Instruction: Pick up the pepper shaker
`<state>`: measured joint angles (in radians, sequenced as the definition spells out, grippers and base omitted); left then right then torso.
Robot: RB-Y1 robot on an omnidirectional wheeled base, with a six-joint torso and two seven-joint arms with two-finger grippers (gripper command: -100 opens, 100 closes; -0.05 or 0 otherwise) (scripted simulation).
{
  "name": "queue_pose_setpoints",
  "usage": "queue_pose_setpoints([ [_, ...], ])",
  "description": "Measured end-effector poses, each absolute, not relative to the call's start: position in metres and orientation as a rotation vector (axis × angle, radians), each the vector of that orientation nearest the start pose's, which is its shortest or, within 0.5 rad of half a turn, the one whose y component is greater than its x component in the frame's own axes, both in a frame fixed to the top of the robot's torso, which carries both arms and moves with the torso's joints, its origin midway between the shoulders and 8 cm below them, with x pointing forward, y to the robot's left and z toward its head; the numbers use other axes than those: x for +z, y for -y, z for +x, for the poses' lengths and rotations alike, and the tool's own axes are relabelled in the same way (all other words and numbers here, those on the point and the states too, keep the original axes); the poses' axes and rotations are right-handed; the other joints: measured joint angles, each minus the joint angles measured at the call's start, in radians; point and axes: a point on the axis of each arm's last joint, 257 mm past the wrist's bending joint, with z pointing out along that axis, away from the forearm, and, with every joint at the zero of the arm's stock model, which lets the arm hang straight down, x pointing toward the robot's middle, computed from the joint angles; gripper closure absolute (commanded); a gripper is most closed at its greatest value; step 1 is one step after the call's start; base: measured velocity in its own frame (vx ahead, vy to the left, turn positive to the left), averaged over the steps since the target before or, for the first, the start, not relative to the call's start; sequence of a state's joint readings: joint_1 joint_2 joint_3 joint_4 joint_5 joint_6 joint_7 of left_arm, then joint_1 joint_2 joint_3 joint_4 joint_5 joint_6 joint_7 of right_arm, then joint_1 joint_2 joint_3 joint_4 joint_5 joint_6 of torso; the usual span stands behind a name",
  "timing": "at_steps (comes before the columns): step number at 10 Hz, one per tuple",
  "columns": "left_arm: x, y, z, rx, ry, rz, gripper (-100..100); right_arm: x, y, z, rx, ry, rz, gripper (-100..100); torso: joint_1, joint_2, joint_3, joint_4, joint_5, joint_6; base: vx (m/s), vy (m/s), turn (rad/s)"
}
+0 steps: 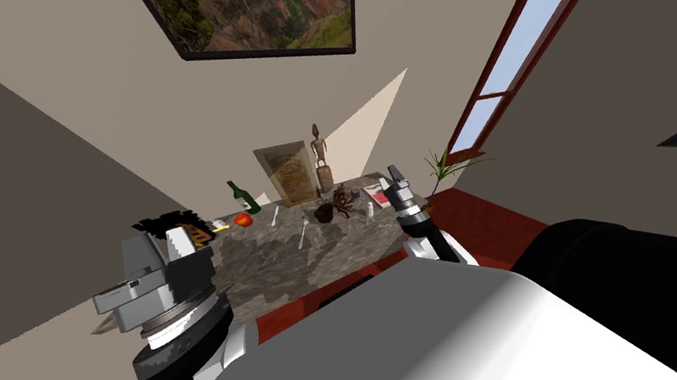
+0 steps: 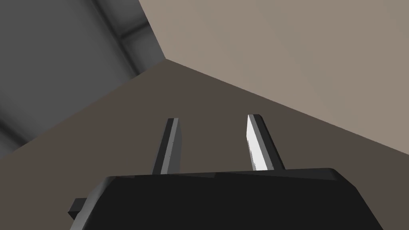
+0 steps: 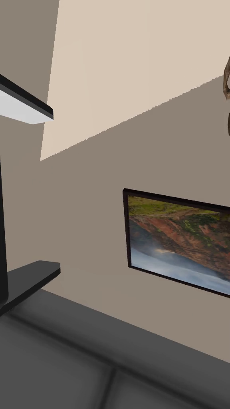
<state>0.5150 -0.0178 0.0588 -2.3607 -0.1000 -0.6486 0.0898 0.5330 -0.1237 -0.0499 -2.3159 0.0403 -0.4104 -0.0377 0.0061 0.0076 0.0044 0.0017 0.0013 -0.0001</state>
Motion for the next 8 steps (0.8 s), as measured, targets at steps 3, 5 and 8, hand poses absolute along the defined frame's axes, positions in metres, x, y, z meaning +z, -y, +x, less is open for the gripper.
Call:
queue_pose_setpoints([
  [3, 0.079, -0.274, 0.297, -1.306, -0.502, -0.448, 0, -0.018, 0.274, 0.356, 1.132, -0.905, 0.566, -100, -0.001, 0.000, 0.000, 0.000, 0.000, 0.000, -0.106, 0.079, 0.024],
  [5, 0.079, -0.274, 0.297, -1.306, -0.502, -0.448, 0, -0.039, 0.275, 0.362, 1.052, -0.994, 0.525, -100, 0.000, -0.001, 0.000, 0.000, 0.000, 0.000, -0.091, 0.102, 0.022],
  [8, 0.079, -0.274, 0.297, -1.306, -0.502, -0.448, 0, -0.080, 0.271, 0.367, 0.918, -1.136, 0.456, -100, 0.000, -0.002, -0.001, 0.000, 0.000, 0.000, -0.080, 0.091, 0.009],
])
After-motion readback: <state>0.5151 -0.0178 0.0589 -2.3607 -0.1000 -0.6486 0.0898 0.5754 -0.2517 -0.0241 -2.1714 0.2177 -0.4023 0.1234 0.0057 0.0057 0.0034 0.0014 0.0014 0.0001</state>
